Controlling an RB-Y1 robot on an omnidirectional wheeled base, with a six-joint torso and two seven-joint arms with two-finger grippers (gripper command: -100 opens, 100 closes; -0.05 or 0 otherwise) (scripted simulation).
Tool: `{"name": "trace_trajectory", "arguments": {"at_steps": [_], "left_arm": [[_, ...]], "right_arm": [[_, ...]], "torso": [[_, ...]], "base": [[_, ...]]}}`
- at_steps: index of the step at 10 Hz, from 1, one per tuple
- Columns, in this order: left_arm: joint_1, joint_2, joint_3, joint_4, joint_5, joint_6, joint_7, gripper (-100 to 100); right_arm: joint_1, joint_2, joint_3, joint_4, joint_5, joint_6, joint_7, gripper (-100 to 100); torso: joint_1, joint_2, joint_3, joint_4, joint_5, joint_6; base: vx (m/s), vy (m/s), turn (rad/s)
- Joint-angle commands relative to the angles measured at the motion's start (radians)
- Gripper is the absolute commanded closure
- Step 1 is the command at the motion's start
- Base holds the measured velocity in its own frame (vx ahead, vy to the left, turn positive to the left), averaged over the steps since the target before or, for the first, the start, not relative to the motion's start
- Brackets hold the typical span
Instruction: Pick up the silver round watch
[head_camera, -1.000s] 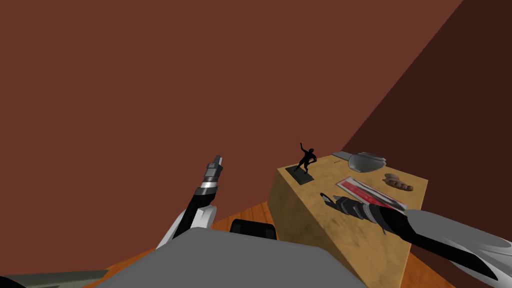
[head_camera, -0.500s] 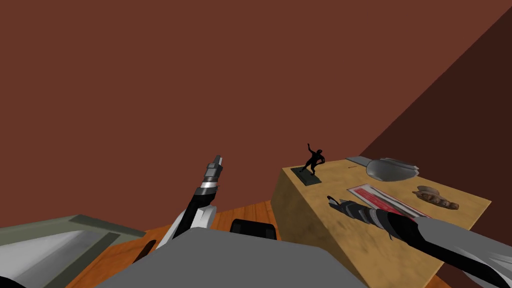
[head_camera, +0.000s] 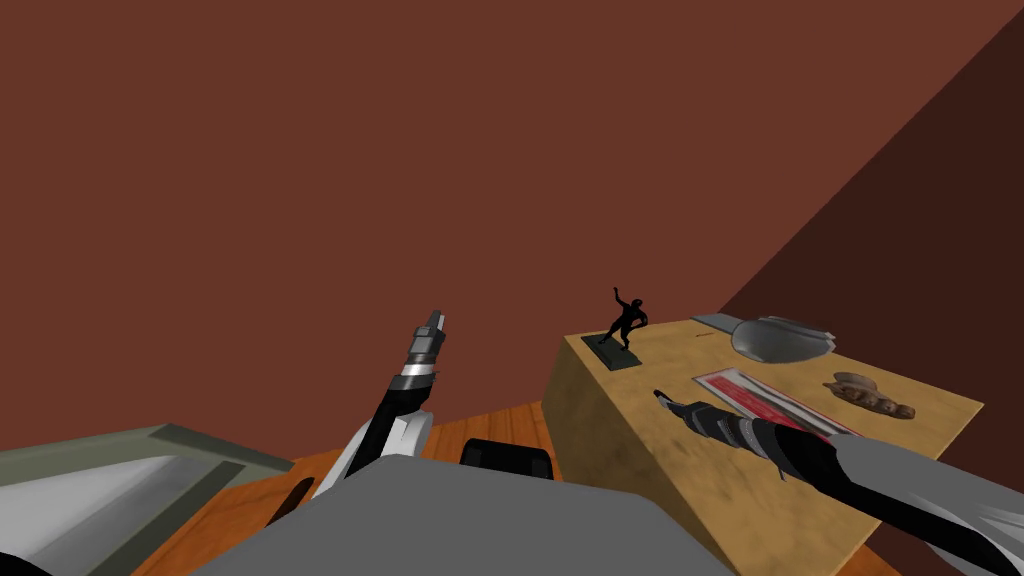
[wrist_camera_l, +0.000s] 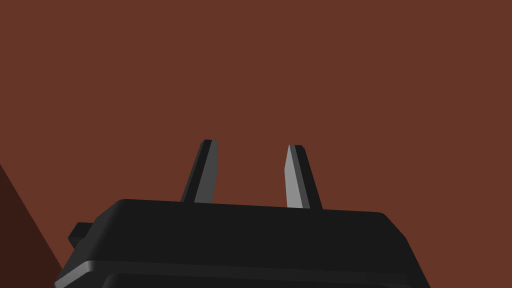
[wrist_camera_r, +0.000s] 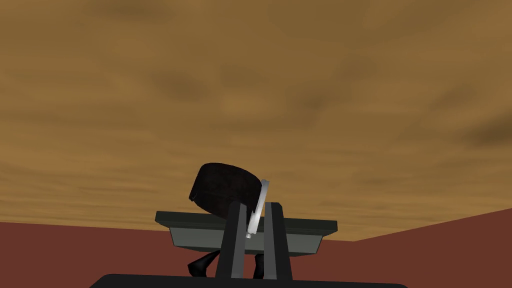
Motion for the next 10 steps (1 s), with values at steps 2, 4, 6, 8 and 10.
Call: {"name": "trace_trajectory", "arguments": {"at_steps": [2,4,6,8,10], "left_arm": [[0.0,0.0,0.0,0.0,0.0,0.0,0.0,0],[0.0,0.0,0.0,0.0,0.0,0.0,0.0,0],[0.0,0.0,0.0,0.0,0.0,0.0,0.0,0],[0.0,0.0,0.0,0.0,0.0,0.0,0.0,0],[0.0,0.0,0.0,0.0,0.0,0.0,0.0,0]], "right_arm": [[0.0,0.0,0.0,0.0,0.0,0.0,0.0,0],[-0.003,-0.017,0.002,-0.032,0.007,-0.003,-0.002,100],[0.004,-0.044,-0.002,-0.088,0.014,-0.011,0.005,100],[0.008,-0.057,-0.004,-0.116,0.018,-0.015,0.008,100],[0.01,-0.055,-0.006,-0.107,0.015,-0.016,0.008,0]], "torso": [[0.0,0.0,0.0,0.0,0.0,0.0],[-0.001,-0.002,-0.001,0.0,0.001,0.002],[0.001,-0.006,-0.003,-0.001,0.001,0.001],[0.001,-0.005,-0.003,-0.001,0.001,0.0],[0.001,-0.004,-0.002,-0.001,0.001,-0.002]], "base": [[0.0,0.0,0.0],[0.072,-0.004,-0.245],[0.118,0.003,-0.324],[0.09,0.01,-0.191],[0.022,0.006,-0.006]]}}
